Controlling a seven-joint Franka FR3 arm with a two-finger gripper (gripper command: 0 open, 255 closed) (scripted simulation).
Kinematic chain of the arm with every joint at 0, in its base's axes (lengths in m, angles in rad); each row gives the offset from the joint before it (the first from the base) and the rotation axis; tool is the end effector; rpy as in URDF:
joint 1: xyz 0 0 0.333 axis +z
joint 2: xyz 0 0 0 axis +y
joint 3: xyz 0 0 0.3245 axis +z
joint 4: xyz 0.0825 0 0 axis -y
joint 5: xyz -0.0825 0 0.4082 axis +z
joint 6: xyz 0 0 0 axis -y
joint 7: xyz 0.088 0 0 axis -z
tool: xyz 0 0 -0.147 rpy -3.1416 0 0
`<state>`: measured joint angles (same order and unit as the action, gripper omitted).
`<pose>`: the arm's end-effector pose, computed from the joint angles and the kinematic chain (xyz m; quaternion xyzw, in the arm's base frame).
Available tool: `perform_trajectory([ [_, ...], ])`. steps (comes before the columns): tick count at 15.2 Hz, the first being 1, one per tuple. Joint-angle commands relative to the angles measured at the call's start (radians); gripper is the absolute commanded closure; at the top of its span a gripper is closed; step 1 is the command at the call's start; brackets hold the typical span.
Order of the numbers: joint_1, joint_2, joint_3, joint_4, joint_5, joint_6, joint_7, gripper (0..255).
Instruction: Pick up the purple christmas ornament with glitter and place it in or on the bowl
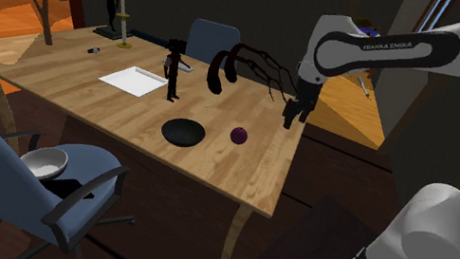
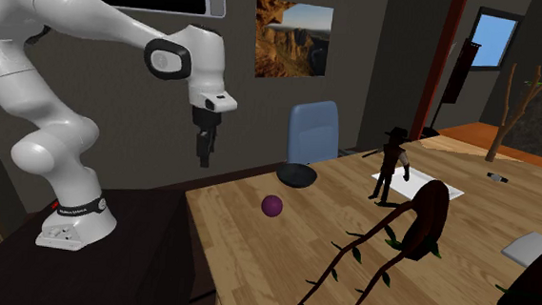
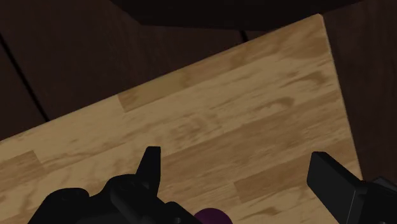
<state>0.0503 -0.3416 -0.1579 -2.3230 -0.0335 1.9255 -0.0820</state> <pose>0.4532 -0.0534 0.4253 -0.9995 0.0012 0.0286 0.0134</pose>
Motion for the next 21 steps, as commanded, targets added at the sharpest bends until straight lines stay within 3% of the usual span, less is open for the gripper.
perform_trajectory([
  [1, 0.008, 0.077, -0.013, 0.034, 0.016, 0.050, -0.038, 0],
  [9, 0.029, 0.378, -0.032, 0.197, 0.113, 0.202, -0.189, 0],
  [16, 0.017, 0.630, -0.008, 0.397, 0.200, 0.261, -0.303, 0],
  [21, 0.017, 0.665, -0.001, 0.375, 0.212, 0.318, -0.311, 0],
])
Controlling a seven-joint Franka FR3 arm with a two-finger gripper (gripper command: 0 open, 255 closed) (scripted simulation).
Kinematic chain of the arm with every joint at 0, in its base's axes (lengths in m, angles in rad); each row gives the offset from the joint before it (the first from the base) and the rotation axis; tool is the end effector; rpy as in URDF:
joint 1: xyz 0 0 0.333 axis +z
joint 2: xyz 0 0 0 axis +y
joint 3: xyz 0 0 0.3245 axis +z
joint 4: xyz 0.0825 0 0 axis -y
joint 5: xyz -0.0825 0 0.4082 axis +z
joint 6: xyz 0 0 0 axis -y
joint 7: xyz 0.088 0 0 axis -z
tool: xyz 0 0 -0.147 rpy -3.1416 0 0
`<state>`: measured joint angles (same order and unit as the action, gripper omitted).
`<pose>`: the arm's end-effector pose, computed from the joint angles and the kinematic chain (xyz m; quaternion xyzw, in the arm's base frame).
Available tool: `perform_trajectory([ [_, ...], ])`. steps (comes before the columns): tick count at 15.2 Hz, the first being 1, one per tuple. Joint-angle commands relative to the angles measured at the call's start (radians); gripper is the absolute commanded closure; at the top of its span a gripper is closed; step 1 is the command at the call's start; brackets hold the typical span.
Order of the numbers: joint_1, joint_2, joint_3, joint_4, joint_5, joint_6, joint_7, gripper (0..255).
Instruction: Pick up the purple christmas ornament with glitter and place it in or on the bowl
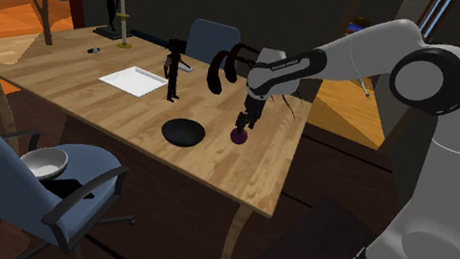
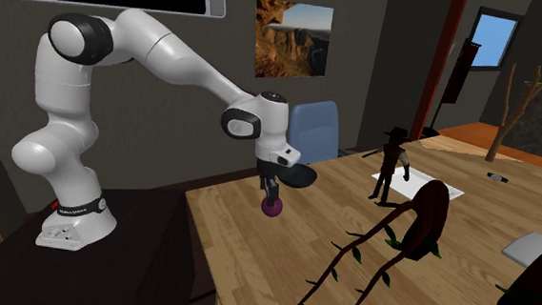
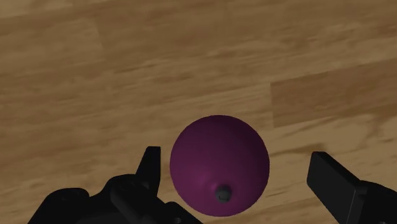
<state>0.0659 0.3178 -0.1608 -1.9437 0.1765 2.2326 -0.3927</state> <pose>0.6298 -0.0471 0.2722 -0.9942 -0.0972 0.0004 0.0453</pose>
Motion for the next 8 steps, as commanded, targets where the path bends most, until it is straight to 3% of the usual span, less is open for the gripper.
perform_trajectory([
  [1, 0.001, 0.013, 0.003, -0.009, 0.005, 0.022, -0.002, 0],
  [8, 0.001, 0.025, 0.005, -0.014, 0.009, 0.040, -0.005, 0],
])
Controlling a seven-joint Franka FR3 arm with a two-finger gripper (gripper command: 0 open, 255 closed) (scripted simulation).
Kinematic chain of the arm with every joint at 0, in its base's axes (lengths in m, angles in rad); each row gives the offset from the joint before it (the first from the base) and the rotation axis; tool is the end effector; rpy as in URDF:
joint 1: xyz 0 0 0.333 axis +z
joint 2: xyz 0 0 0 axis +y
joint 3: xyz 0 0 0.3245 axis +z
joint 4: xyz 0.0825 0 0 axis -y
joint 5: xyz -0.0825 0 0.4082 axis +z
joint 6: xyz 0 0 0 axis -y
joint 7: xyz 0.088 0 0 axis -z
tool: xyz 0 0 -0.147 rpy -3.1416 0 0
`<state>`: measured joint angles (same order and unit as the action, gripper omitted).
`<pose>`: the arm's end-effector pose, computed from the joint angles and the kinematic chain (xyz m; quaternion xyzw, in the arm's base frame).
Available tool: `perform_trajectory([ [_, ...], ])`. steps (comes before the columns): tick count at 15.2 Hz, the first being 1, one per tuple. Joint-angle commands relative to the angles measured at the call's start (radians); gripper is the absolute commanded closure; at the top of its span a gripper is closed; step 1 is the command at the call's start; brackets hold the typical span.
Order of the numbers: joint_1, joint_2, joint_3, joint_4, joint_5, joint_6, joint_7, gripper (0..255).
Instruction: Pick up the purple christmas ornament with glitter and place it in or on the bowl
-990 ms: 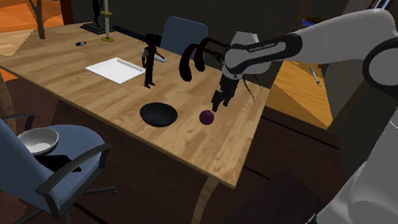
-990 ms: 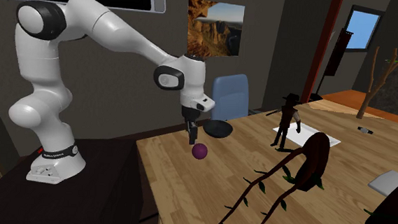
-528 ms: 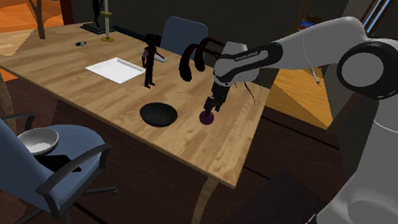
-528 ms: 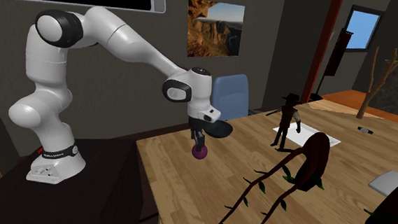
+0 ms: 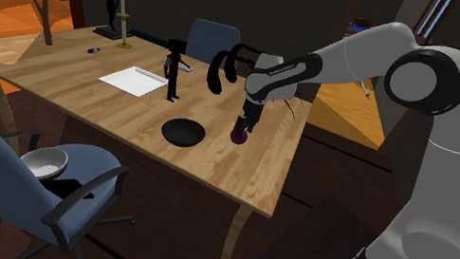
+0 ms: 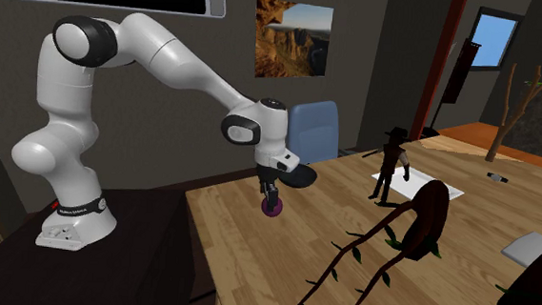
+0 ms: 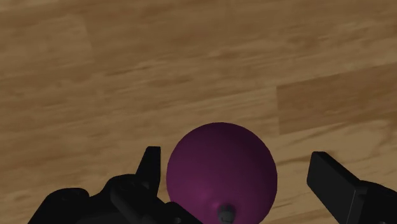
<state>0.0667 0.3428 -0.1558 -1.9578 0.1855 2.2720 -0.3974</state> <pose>0.6292 -0.0444 0.2535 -0.9942 -0.0973 0.0000 0.0453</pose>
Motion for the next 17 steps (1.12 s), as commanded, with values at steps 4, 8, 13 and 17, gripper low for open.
perform_trajectory([
  [4, 0.000, 0.000, 0.000, 0.000, 0.000, 0.000, 0.000, 255],
  [8, -0.001, 0.001, 0.000, 0.001, 0.000, 0.000, -0.001, 255],
  [13, 0.001, -0.008, -0.001, 0.003, -0.003, -0.010, 0.003, 255],
  [17, 0.003, -0.038, -0.005, 0.018, -0.013, -0.055, 0.012, 255],
])
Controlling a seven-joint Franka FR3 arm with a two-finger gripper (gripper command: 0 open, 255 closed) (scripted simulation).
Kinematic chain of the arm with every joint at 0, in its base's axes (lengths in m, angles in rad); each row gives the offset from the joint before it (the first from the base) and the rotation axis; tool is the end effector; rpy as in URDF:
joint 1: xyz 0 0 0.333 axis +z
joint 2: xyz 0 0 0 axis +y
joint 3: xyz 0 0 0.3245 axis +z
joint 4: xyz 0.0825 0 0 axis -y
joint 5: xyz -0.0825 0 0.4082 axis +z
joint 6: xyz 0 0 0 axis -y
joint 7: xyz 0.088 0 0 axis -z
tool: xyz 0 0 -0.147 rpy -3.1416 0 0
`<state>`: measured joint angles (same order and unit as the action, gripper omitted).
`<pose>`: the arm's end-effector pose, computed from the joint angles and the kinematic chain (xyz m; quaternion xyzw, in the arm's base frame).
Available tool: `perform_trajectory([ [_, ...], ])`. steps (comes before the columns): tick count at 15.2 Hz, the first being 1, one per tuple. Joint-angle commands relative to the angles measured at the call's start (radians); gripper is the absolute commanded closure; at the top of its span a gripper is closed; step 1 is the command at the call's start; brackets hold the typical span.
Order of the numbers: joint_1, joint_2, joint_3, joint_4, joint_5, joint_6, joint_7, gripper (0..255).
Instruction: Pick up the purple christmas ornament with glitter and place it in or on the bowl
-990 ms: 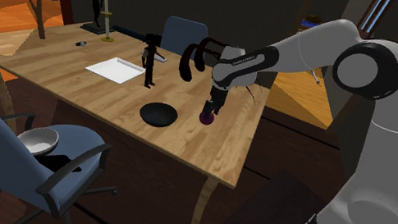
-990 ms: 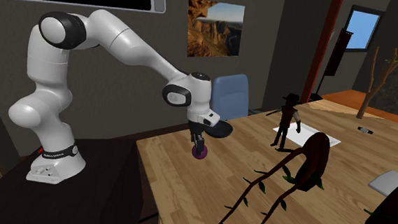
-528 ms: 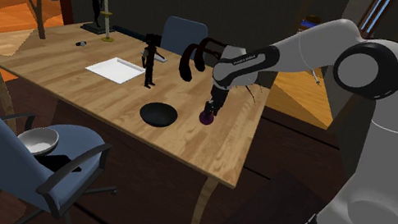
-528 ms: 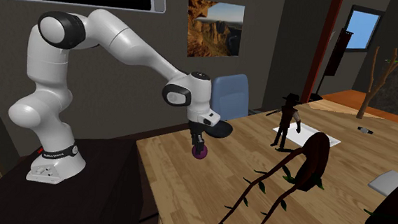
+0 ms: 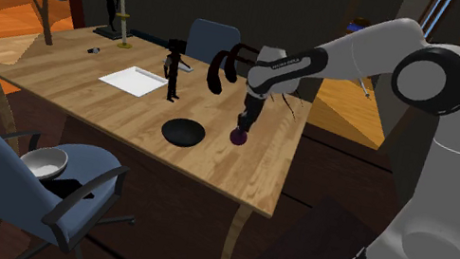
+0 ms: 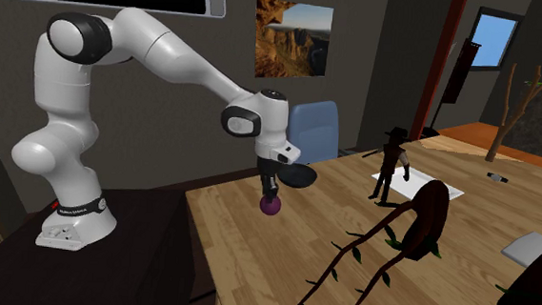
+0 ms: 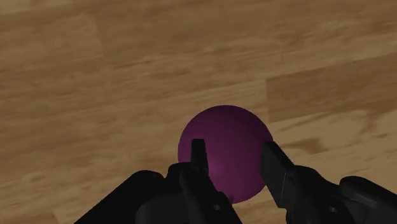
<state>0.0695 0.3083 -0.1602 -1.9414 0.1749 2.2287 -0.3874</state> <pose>0.6308 -0.0443 0.2789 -0.9942 -0.0975 -0.0033 0.0450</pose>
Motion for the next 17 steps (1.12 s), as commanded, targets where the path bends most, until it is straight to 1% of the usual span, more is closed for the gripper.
perform_trajectory([
  [1, 0.001, -0.011, -0.002, 0.006, -0.005, -0.023, 0.005, 255],
  [2, 0.001, -0.018, -0.003, 0.010, -0.008, -0.034, 0.007, 255],
  [3, 0.000, -0.014, -0.002, 0.006, -0.005, -0.021, 0.004, 255],
  [4, 0.000, -0.014, -0.002, 0.006, -0.005, -0.021, 0.004, 0],
  [5, 0.051, -0.014, -0.033, -0.023, -0.033, 0.076, 0.266, 0],
  [6, 0.114, -0.002, -0.081, -0.034, -0.077, 0.152, 0.536, 0],
  [7, 0.126, 0.008, -0.093, -0.036, -0.067, 0.162, 0.530, 0],
  [13, 0.120, 0.068, -0.085, -0.039, -0.043, 0.222, 0.513, 0],
  [17, 0.119, 0.074, -0.084, -0.038, -0.040, 0.228, 0.512, 0],
])
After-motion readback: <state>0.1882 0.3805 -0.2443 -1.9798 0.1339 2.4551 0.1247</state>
